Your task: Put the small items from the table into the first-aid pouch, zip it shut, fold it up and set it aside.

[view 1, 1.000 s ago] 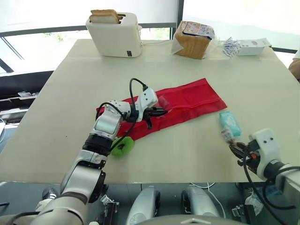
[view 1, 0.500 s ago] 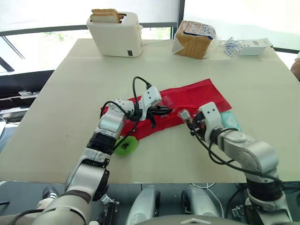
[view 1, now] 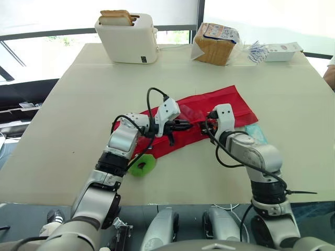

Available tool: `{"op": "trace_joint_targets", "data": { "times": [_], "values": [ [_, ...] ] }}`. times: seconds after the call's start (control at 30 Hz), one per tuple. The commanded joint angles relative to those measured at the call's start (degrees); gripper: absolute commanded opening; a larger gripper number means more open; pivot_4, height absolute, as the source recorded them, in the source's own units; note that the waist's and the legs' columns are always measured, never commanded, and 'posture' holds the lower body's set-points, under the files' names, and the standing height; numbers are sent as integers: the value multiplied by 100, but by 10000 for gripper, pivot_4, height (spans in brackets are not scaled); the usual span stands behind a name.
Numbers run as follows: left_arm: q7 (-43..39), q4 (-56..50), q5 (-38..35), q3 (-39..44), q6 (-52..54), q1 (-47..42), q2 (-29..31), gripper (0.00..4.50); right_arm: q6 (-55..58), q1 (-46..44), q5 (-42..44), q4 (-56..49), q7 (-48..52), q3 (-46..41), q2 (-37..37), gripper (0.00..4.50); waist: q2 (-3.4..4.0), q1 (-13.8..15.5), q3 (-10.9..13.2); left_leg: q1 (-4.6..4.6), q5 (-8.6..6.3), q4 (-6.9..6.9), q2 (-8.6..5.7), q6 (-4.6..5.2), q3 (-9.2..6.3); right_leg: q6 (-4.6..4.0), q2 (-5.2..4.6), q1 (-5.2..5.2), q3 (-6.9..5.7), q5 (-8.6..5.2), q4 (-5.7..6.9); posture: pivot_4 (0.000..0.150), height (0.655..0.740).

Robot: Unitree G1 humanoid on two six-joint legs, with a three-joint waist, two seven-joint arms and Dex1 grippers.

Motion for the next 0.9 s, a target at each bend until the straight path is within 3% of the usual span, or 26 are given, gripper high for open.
{"op": "trace_joint_targets", "data": {
  "times": [0.03,0.37,0.57,0.83,0.87,0.9],
  "values": [
    [-153,-253,-51,-73,-54,34,40,0,-306,-170,-142,69,-140,-90,31,3710,0,4,0,0,0,0,-1,0,0,0,0,0,0,0,0,1500,7400],
    [-130,19,166,-122,-354,-37,88,0,-1648,-260,-1069,653,823,1669,-916,3710,1,-52,0,1,0,-1,-2,0,0,0,0,0,0,0,0,1500,7400],
    [-233,13,173,-106,-405,-10,145,0,-1631,-316,-1200,932,424,1163,-728,3710,1,-102,0,0,0,-3,-2,0,-10,-1,0,0,-6,0,0,1500,7400],
    [-234,0,212,-166,-455,25,94,0,-2351,-816,-1371,1884,738,1400,-563,3710,1,-129,0,2,1,-4,-2,-1,-11,-1,0,0,-8,0,-1,1500,7400],
    [-211,71,241,-158,-480,-15,98,0,-2349,-737,-1369,1758,771,1348,-649,11710,1,-127,0,1,1,-4,-2,-1,-12,-1,0,1,-8,0,-1,1500,7400],
    [-194,121,261,-151,-497,-44,101,0,-2351,-675,-1381,1658,785,1301,-710,14043,1,-120,0,1,1,-4,-2,-1,-12,-1,0,1,-9,0,-1,1500,7400]
  ]
}}
